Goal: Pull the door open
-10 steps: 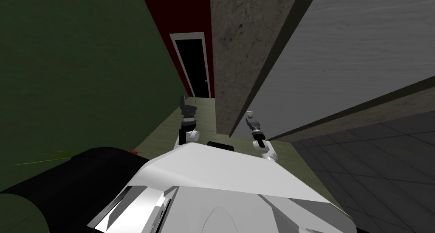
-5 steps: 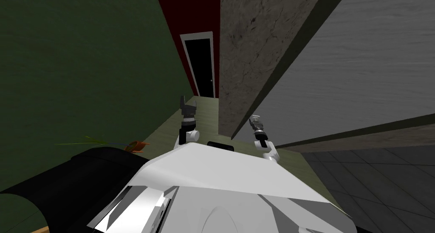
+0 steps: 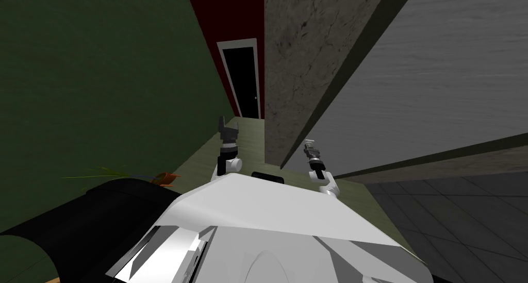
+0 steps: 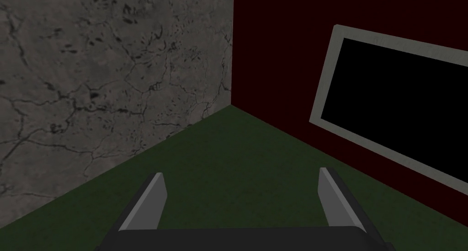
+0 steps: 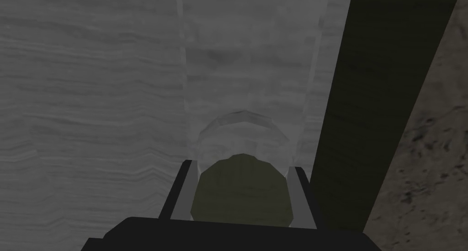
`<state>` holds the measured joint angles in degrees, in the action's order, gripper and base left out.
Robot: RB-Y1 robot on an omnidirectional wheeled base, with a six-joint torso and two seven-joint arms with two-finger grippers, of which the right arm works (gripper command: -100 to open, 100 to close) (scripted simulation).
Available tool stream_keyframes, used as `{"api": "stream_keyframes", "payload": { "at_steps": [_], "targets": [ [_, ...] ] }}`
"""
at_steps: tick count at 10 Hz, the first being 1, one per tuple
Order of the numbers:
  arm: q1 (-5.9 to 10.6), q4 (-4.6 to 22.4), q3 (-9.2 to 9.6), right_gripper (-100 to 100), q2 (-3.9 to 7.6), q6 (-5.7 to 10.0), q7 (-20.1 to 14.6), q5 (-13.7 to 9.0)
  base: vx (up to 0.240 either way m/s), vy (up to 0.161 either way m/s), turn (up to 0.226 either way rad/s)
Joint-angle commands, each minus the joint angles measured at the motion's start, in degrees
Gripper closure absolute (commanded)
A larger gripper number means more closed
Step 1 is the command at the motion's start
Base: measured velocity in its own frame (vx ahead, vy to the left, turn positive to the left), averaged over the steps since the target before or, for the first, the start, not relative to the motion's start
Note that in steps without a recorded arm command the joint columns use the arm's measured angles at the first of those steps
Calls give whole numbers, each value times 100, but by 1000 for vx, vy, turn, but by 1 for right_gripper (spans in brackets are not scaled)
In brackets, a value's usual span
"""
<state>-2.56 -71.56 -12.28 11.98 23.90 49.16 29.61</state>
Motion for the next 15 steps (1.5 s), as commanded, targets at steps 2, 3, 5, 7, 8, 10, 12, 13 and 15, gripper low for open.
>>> {"api": "stream_keyframes", "payload": {
  "at_steps": [2, 3, 5, 7, 8, 10, 12, 13, 15],
  "targets": [
    [-20, -24, 22, 100, -3, -6, -190, -111, -9, -9, 23],
    [-30, -36, 33, 100, -4, -9, -284, -166, -31, -26, 53],
    [-54, -66, 61, 100, -7, -17, -518, -300, -41, -20, 40],
    [-83, -102, 93, 100, -10, -26, -806, -462, -45, -27, 49],
    [-100, -123, 113, 100, -12, -31, -968, -559, -56, -24, 50],
    [-136, -167, 153, 100, -16, -43, -1291, -759, -53, -29, 68],
    [-158, -194, 178, 100, -18, -50, -1556, -881, -41, -20, 36],
    [-179, -221, 202, 100, -21, -56, -1701, -1002, -41, -25, 71],
    [-201, -247, 227, 100, -23, -63, -1989, -1123, -40, -22, 28]
  ]
}}
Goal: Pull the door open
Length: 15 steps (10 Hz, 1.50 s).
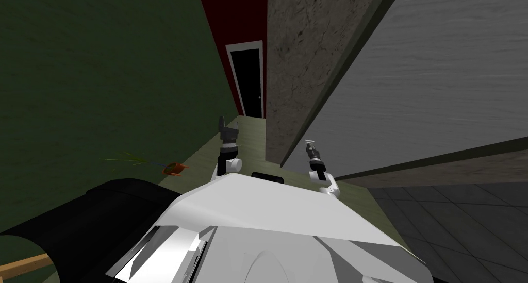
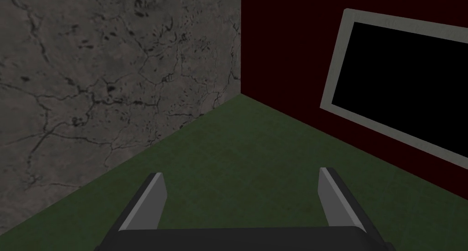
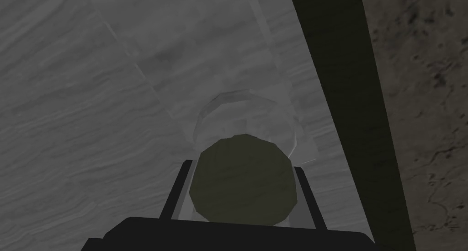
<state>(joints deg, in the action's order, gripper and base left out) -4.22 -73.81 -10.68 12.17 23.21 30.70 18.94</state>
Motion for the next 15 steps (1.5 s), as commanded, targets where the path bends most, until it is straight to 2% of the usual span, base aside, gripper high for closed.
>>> {"api": "stream_keyframes", "payload": {
  "at_steps": [1, 2, 3, 4, 6, 7, 8, 9, 11, 12, 13, 14, 15],
  "targets": [
    [-59, -51, 93, 100, -46, -1, -286, -190, -53, -33, 71],
    [-59, -51, 93, 100, -46, -1, -368, -190, -33, -25, 37],
    [-85, -82, 122, 100, -48, -9, -574, -331, -39, -25, 51],
    [-85, -82, 122, 100, -48, -9, -599, -331, -37, -22, 32],
    [-135, -145, 179, 100, -54, -25, -961, -613, -54, -28, 77],
    [-135, -145, 179, 100, -54, -25, -1060, -613, -41, -28, 40],
    [-163, -179, 210, 100, -57, -34, -1248, -768, -38, -26, 58],
    [-163, -179, 210, 100, -57, -34, -1295, -768, -34, -22, 27],
    [-218, -248, 273, 100, -64, -52, -1671, -1079, -49, -28, 68],
    [-218, -248, 273, 100, -64, -52, -1767, -1079, -42, -31, 55],
    [-247, -283, 305, 100, -67, -61, -1970, -1237, -42, -30, 40],
    [-247, -283, 305, 100, -67, -61, -2003, -1237, -33, -23, 29],
    [-276, -319, 338, 100, -71, -70, -2226, -1403, -33, -22, 77]
  ]
}}
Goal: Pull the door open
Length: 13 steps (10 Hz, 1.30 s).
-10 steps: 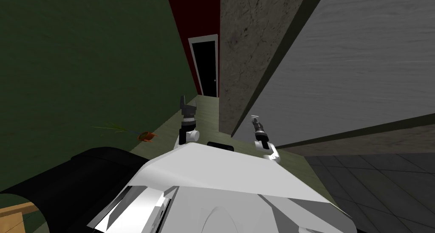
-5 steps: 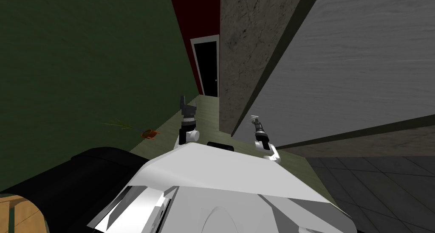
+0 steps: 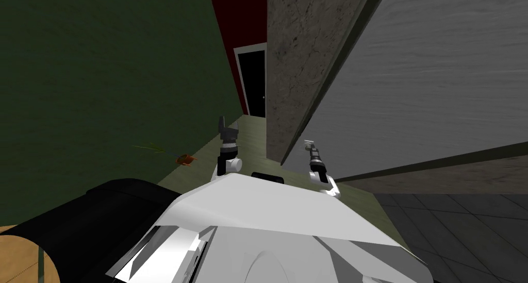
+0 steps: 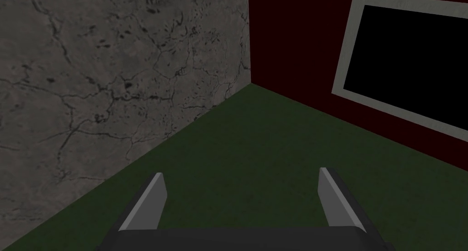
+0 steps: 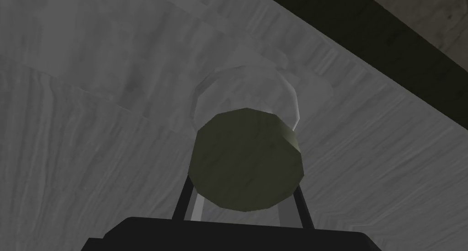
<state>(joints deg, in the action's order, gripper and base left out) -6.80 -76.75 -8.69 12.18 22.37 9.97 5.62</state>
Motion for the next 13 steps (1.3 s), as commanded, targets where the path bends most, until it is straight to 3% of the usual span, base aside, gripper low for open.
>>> {"api": "stream_keyframes", "payload": {
  "at_steps": [1, 2, 3, 5, 8, 11, 12, 13],
  "targets": [
    [-18, -25, 140, 100, -71, 13, -167, -71, -31, -26, 45],
    [-48, -62, 173, 100, -74, 4, -390, -237, -46, -31, 70],
    [-48, -62, 173, 100, -74, 4, -405, -237, -41, -25, 27],
    [-108, -136, 241, 100, -81, -15, -785, -571, -56, -30, 89],
    [-138, -173, 275, 100, -84, -25, -1118, -741, -41, -28, 44],
    [-199, -249, 344, 100, -92, -44, -1594, -1083, -40, -23, 69],
    [-199, -249, 344, 100, -92, -44, -1594, -1083, -42, -32, 14],
    [-230, -286, 378, 100, -95, -54, -1832, -1253, -40, -21, 50]
  ]
}}
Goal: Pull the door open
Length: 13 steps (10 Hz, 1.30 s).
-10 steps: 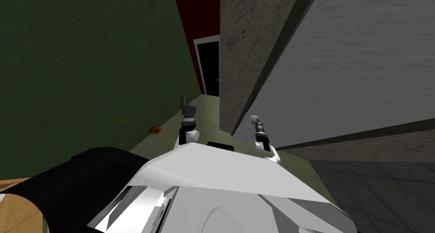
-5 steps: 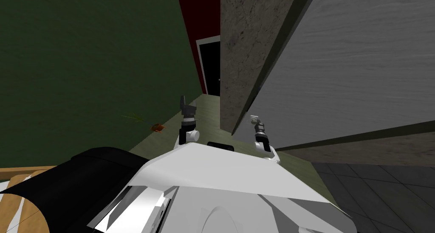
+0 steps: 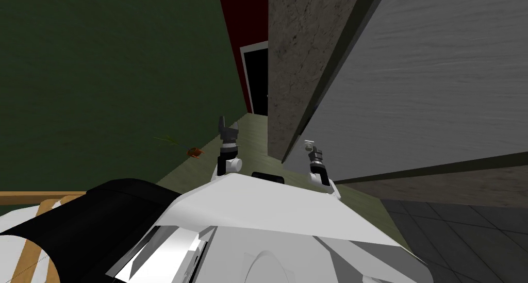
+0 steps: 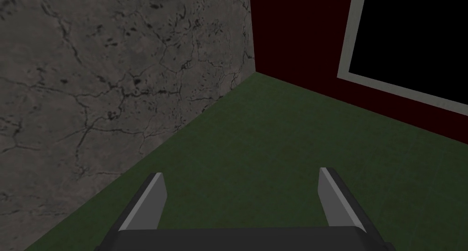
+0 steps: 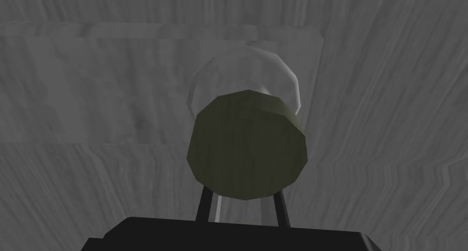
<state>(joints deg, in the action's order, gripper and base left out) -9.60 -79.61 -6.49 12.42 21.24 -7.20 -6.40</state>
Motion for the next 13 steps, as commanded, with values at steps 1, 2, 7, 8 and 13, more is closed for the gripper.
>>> {"api": "stream_keyframes", "payload": {
  "at_steps": [1, 2, 7, 8, 13],
  "targets": [
    [20, -38, 192, 100, -123, 50, -286, -223, -51, -34, 104],
    [20, -38, 192, 100, -123, 50, -353, -223, -40, -27, 39],
    [-41, -113, 261, 100, -130, 30, -828, -563, -33, -22, 53],
    [-70, -150, 294, 100, -133, 21, -1061, -729, -30, -21, 63],
    [-242, -195, 283, -100, -84, 26, -1748, -1380, -75, -18, 80]
  ]
}}
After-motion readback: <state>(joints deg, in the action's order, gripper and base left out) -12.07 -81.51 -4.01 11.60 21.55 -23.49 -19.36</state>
